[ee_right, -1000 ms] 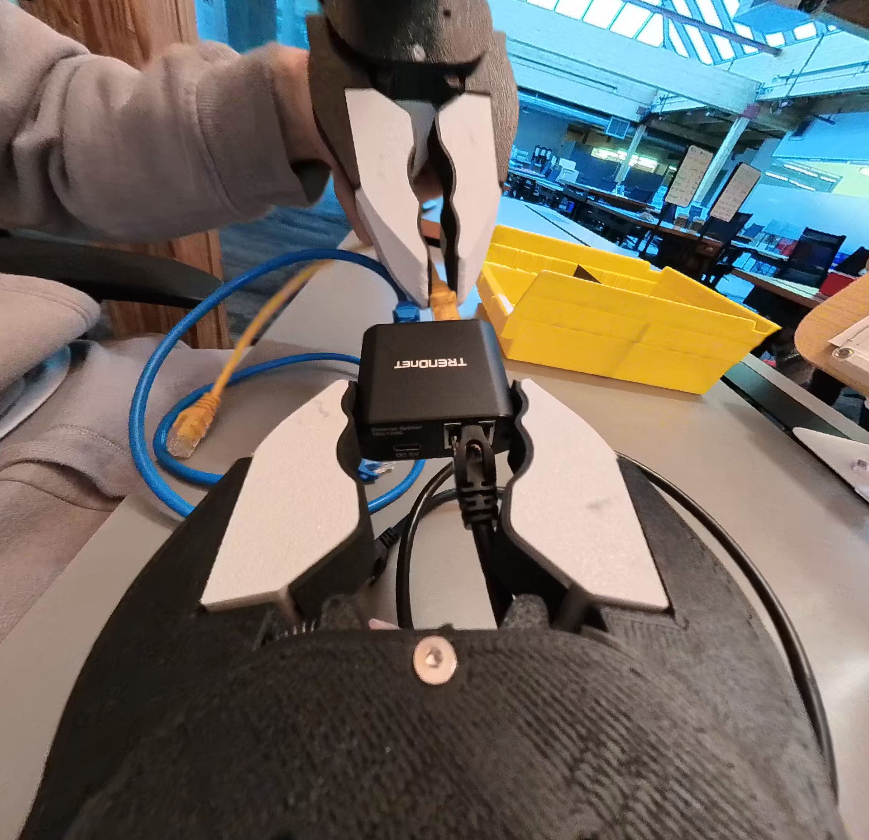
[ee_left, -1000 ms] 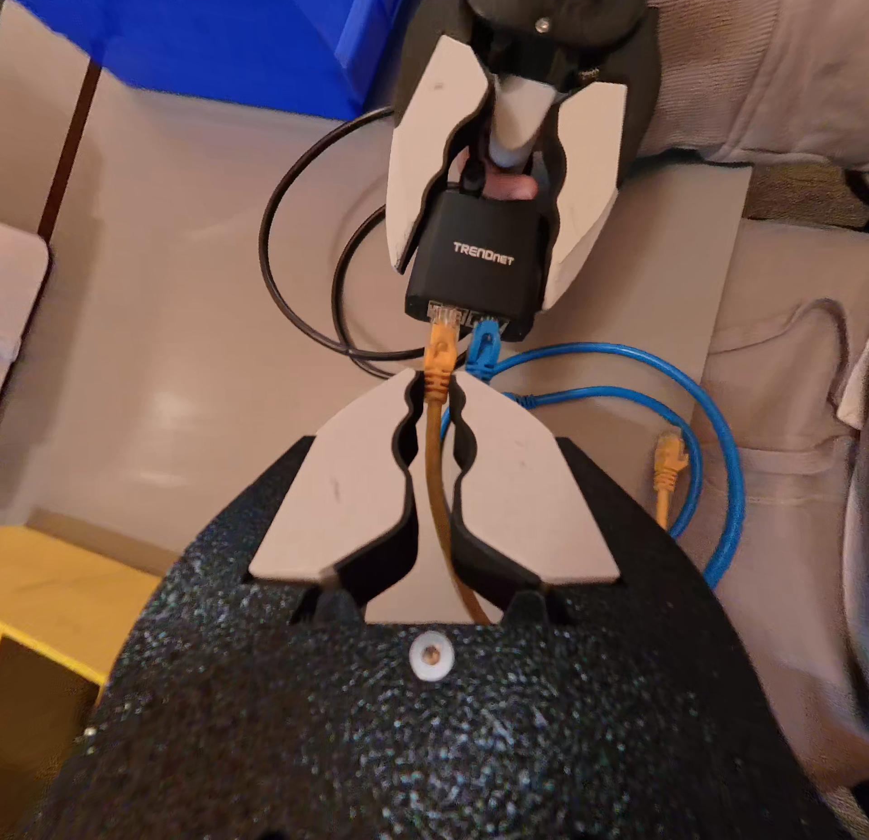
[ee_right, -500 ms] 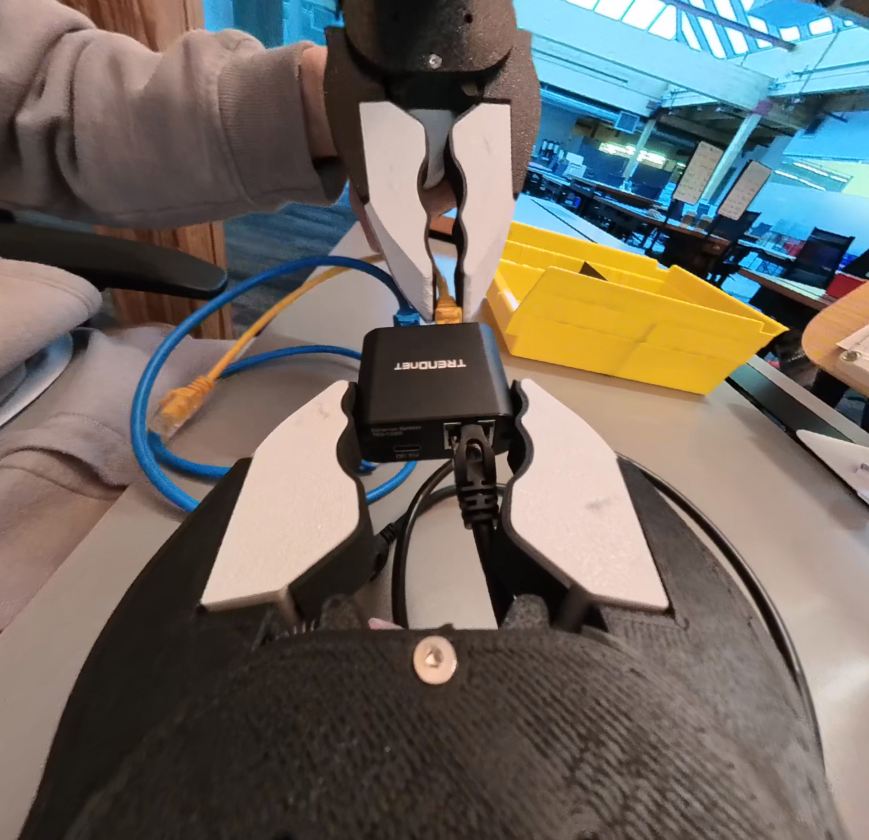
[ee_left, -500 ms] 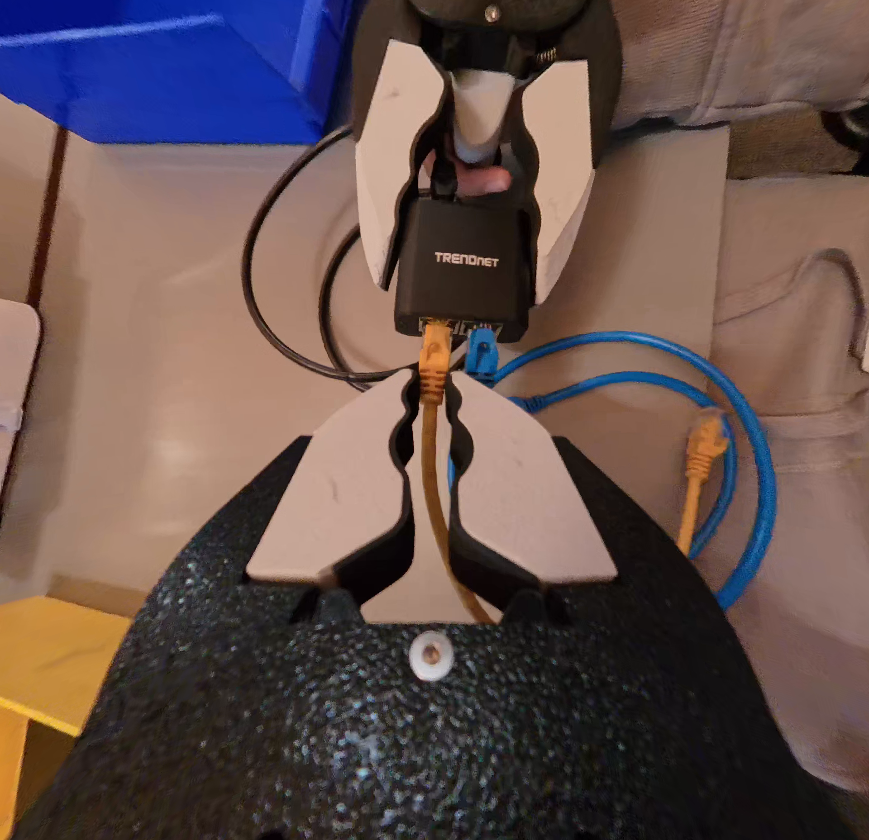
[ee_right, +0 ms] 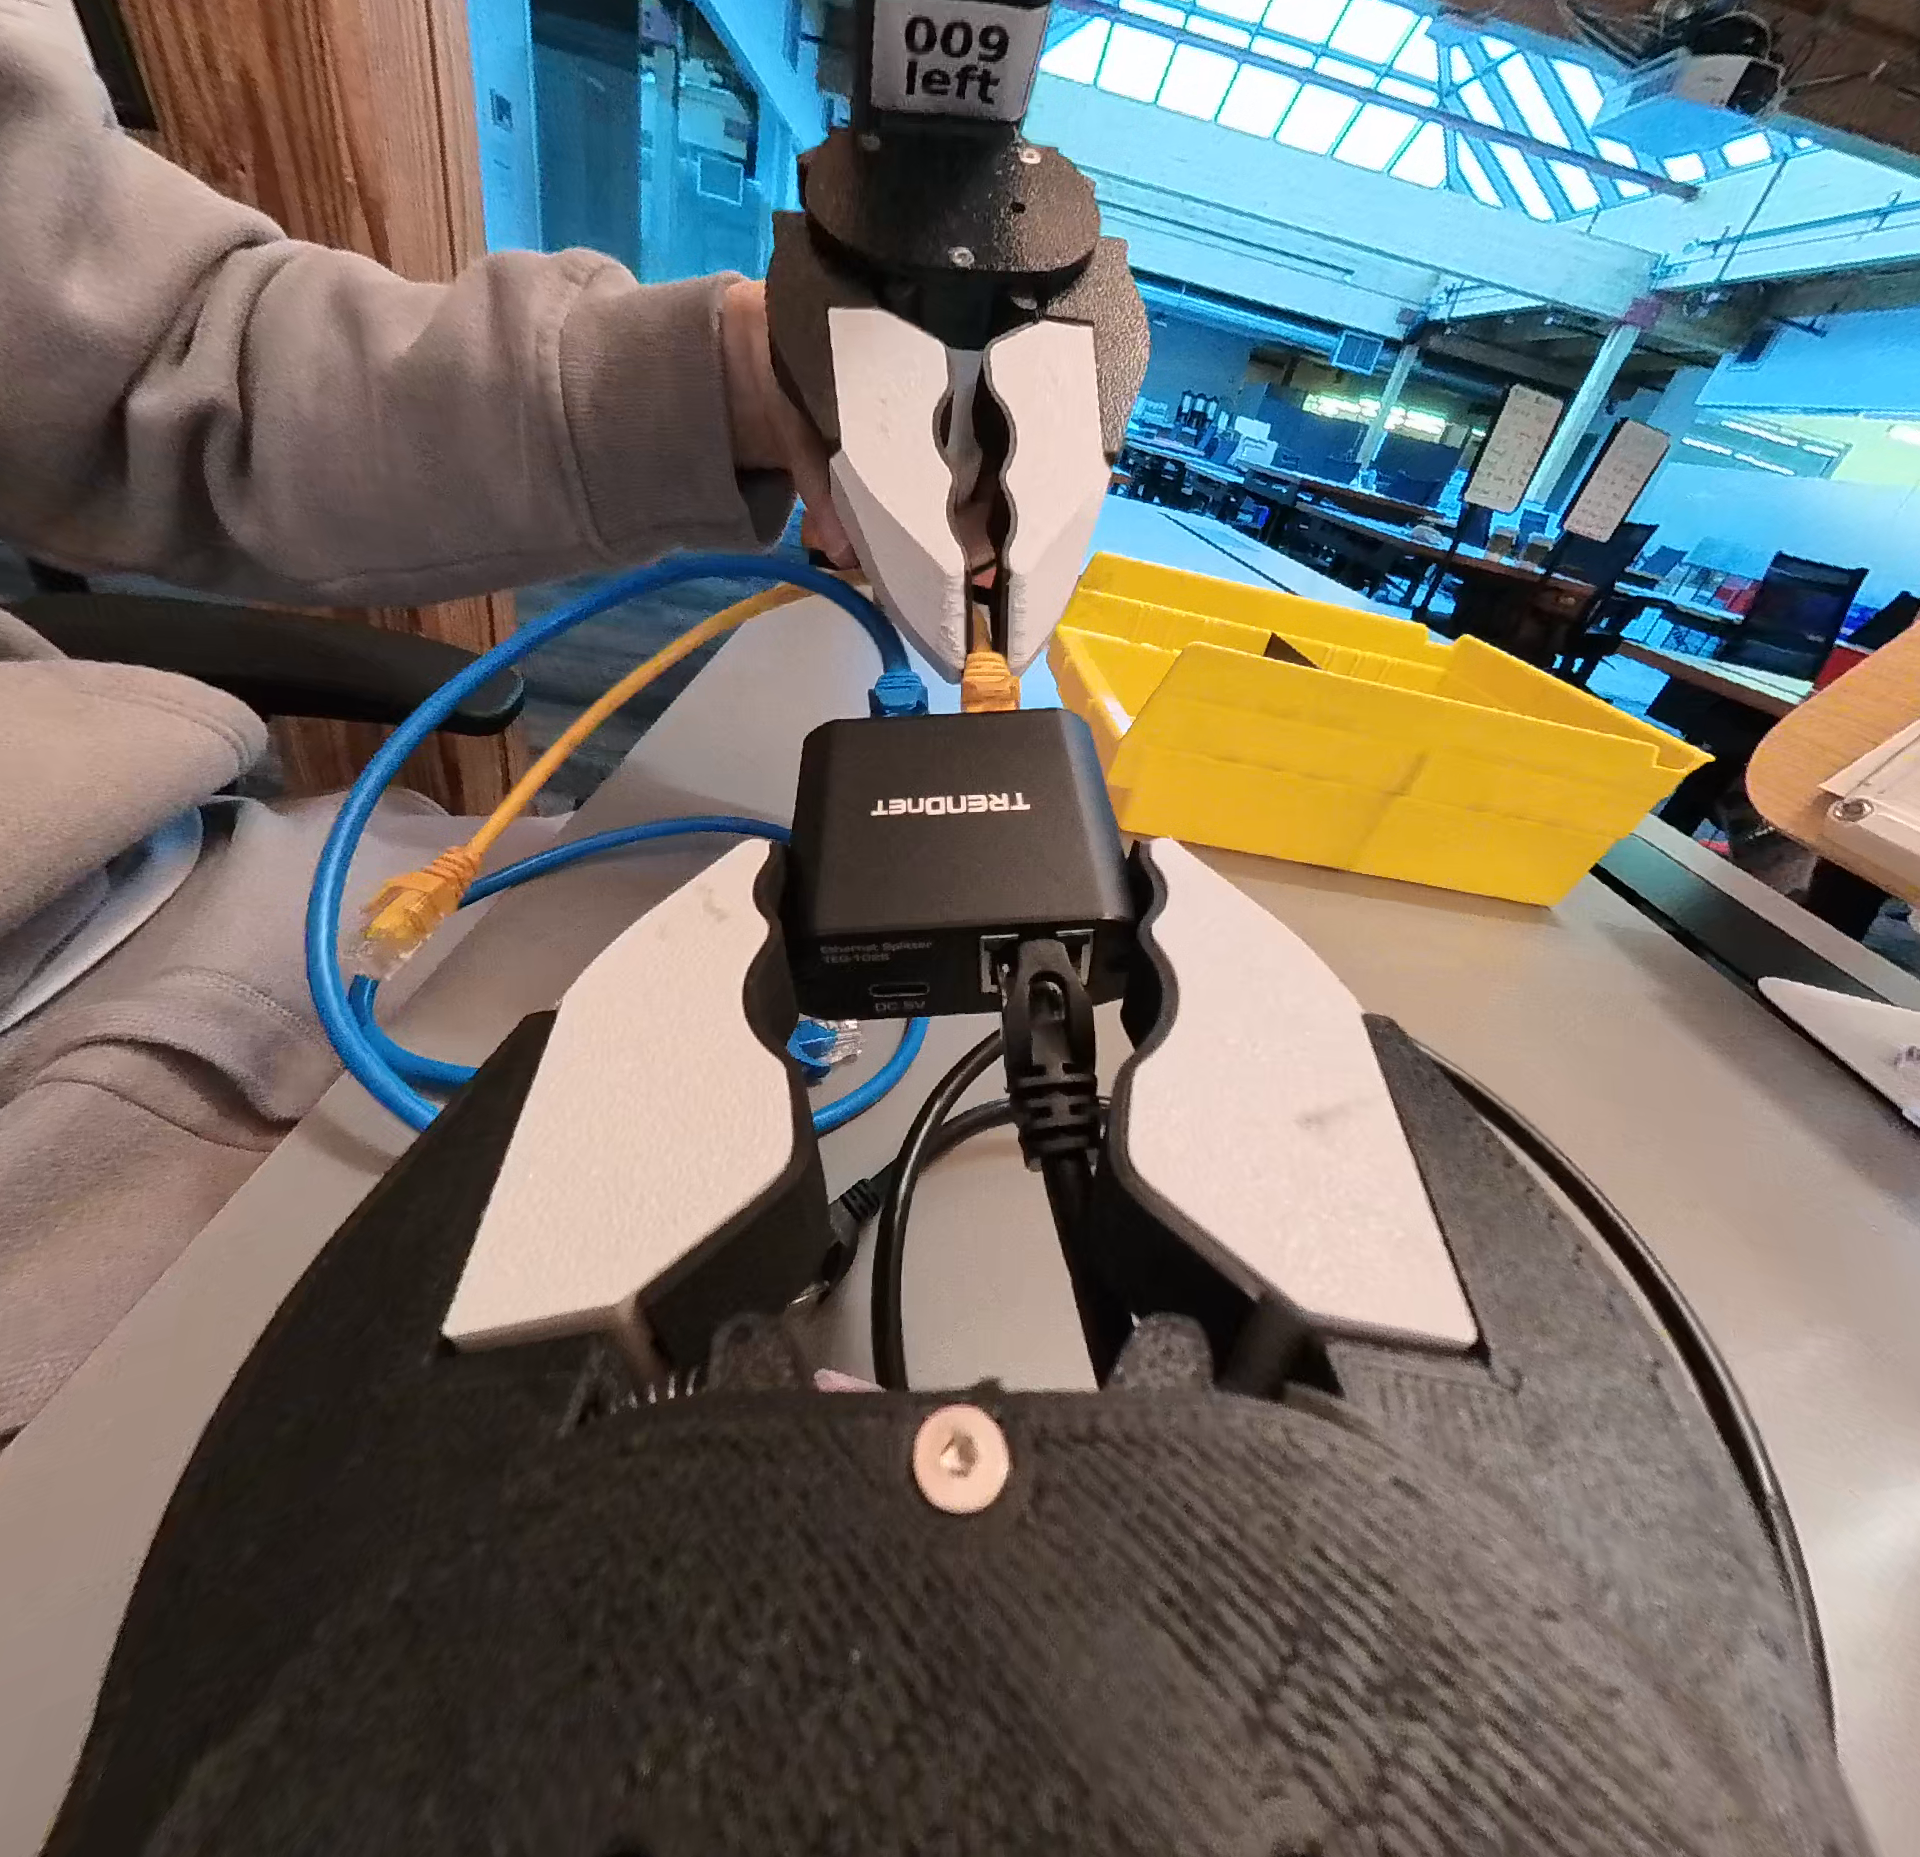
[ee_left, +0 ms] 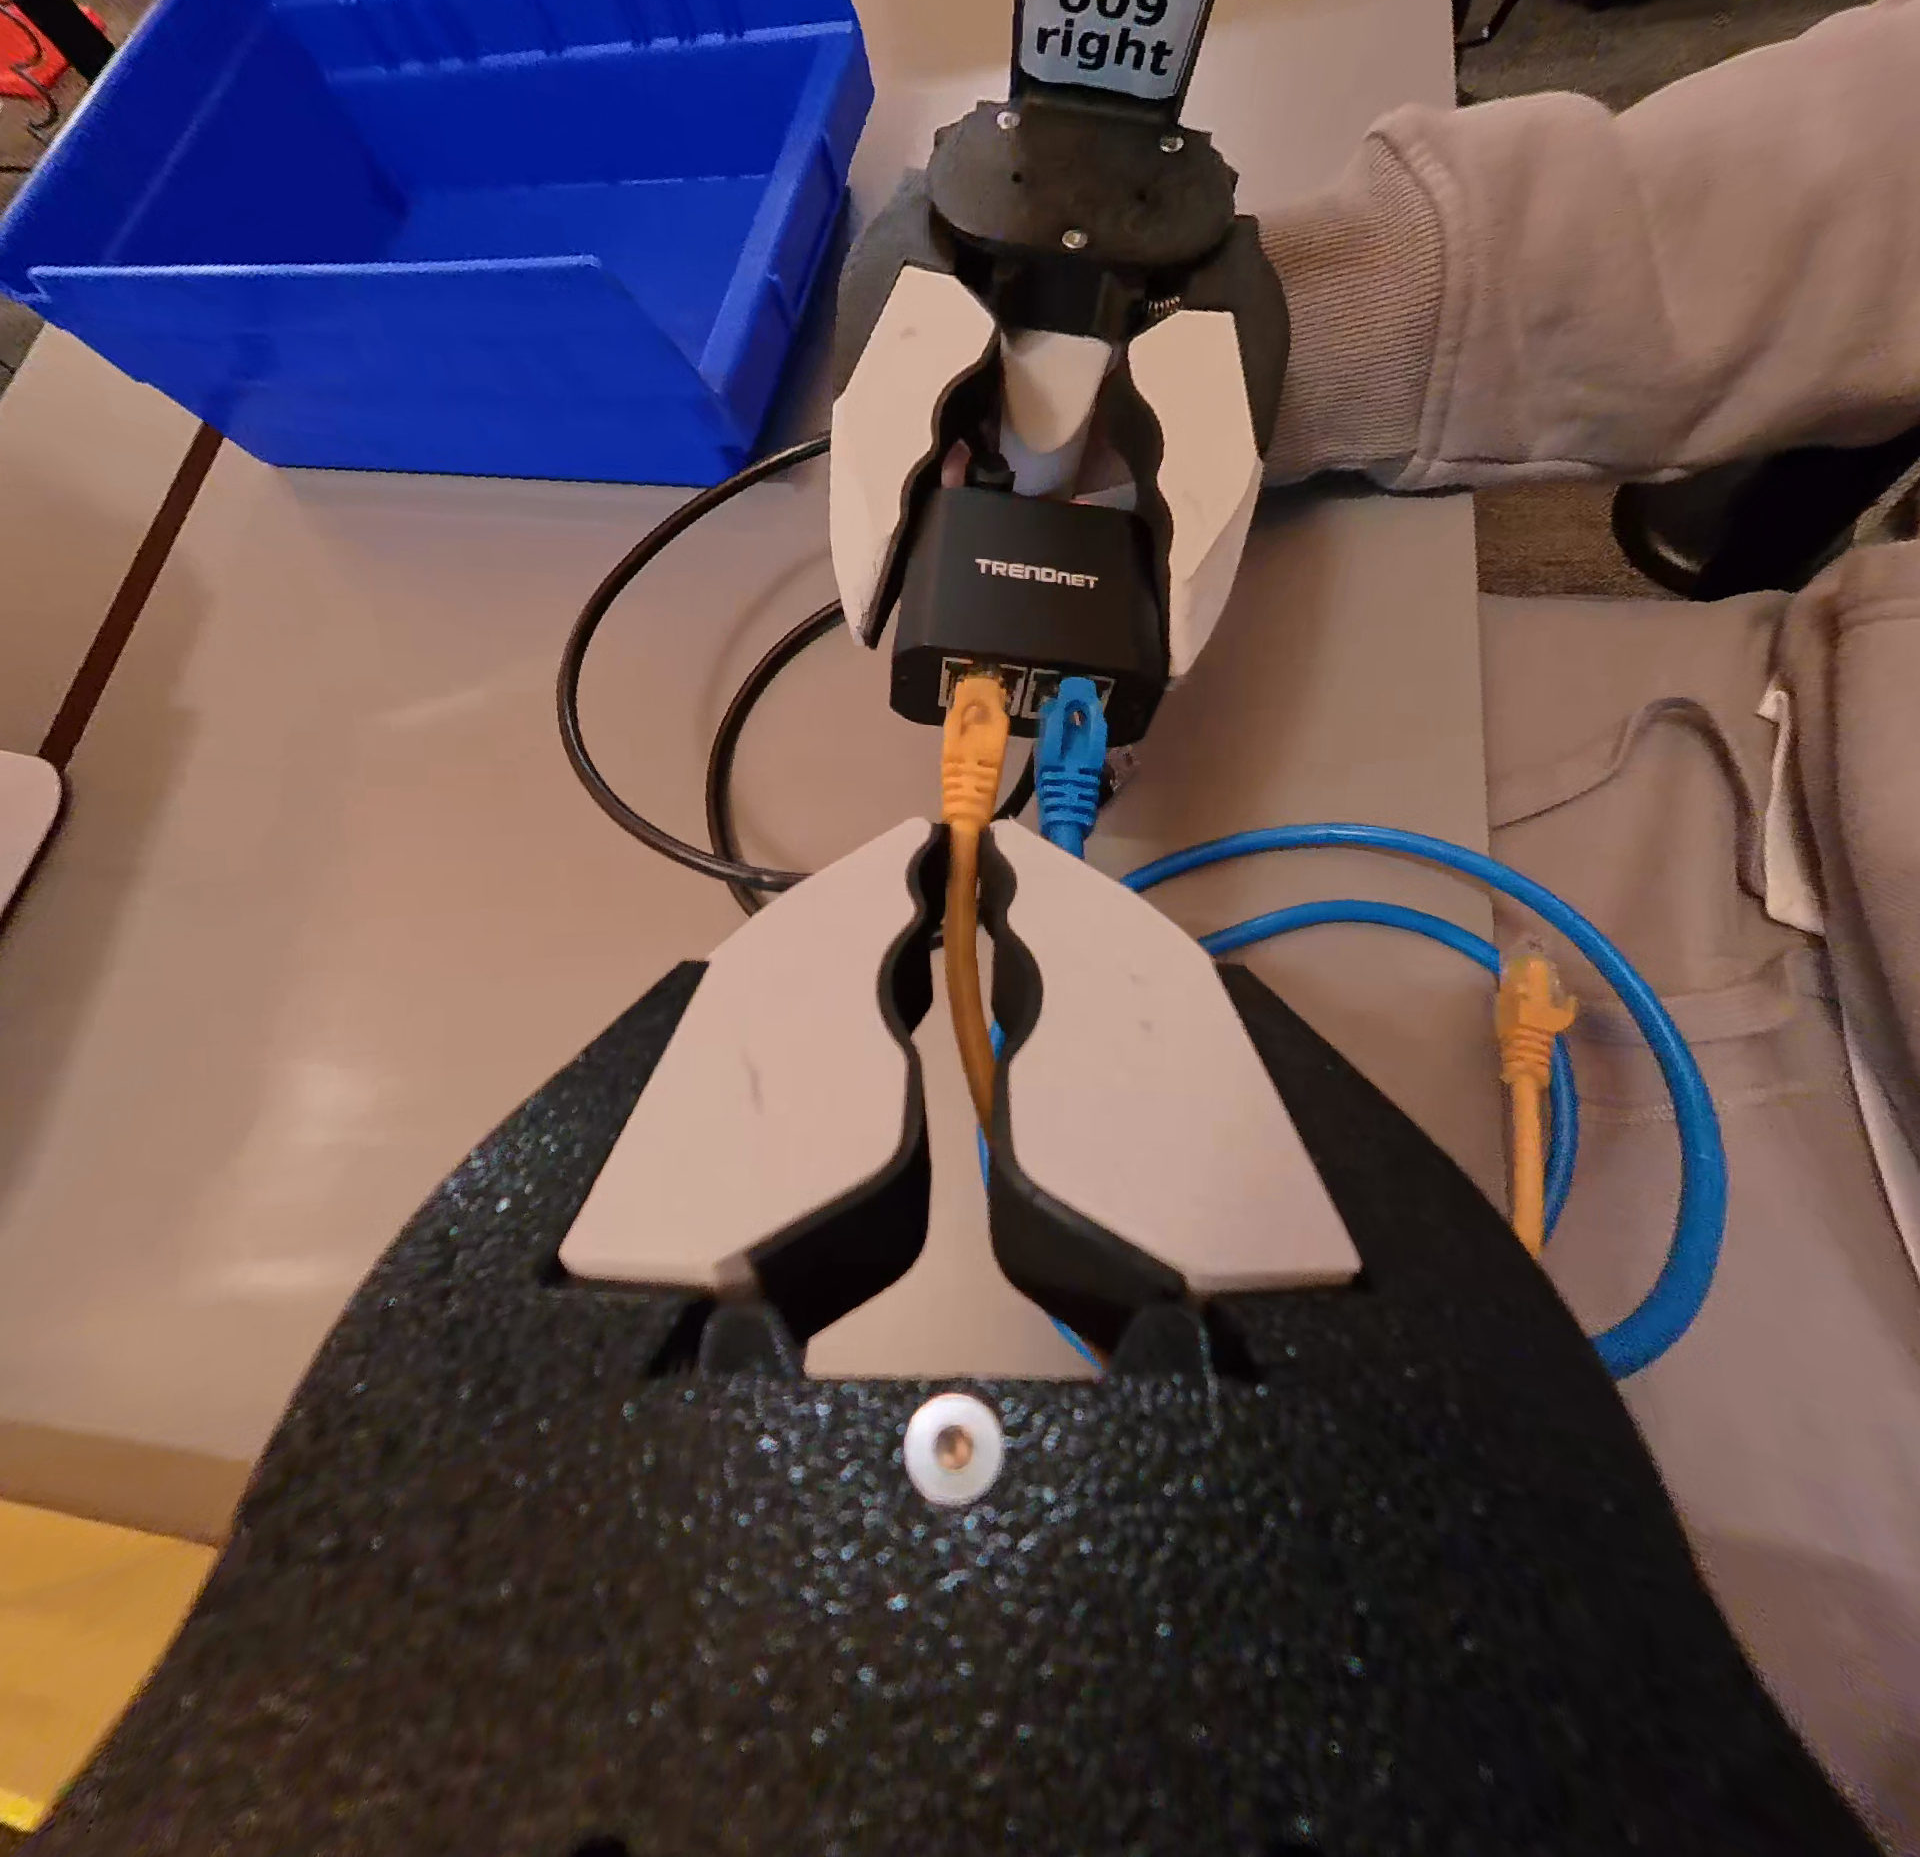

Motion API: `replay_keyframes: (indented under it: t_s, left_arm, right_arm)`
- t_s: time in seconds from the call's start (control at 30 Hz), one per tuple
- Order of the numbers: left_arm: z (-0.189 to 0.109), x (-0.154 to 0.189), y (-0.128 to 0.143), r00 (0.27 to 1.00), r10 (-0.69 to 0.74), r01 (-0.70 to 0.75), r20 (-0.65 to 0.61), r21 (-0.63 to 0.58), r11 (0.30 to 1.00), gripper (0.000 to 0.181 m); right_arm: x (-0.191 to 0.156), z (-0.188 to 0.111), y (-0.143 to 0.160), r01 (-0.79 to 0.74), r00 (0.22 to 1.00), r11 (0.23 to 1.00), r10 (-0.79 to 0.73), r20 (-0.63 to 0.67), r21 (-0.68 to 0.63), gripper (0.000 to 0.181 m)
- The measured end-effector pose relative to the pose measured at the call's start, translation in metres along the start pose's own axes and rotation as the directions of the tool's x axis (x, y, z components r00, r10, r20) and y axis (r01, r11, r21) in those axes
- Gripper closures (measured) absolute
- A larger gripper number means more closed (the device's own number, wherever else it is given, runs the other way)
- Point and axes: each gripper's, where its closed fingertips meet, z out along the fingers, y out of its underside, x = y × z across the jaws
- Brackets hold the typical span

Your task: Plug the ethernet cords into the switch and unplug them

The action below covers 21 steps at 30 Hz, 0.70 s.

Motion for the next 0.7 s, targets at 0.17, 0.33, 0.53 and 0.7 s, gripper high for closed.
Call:
replay_keyframes:
  t_s: [0.17, 0.33, 0.53, 0.7]
  left_arm:
    - [0.002, 0.001, 0.002, 0.998, 0.061, -0.06, 0.035, -0.036, 0.998, 0.177]
    - [0.003, 0.004, 0.003, 1.0, 0.028, -0.028, 0.012, -0.011, 1.0, 0.177]
    - [-0.017, -0.008, -0.008, 0.992, 0.007, -0.023, 0.13, 0.123, 0.992, 0.164]
    - [-0.126, -0.036, -0.016, 0.903, -0.281, 0.028, 0.325, 0.608, 0.793, 0.157]
  right_arm:
    - [0.0, 0.001, 0.002, -0.007, 1.0, 1.0, 0.007, 0.007, -0.015, 0.12]
    - [-0.003, 0.002, 0.003, 0.0, 1.0, 1.0, 0.001, 0.026, -0.025, 0.12]
    - [0.0, 0.003, 0.0, 0.028, 1.0, 1.0, -0.028, -0.007, -0.003, 0.119]
    - [0.005, -0.004, -0.025, 0.056, 0.996, 0.995, -0.05, -0.067, 0.077, 0.12]
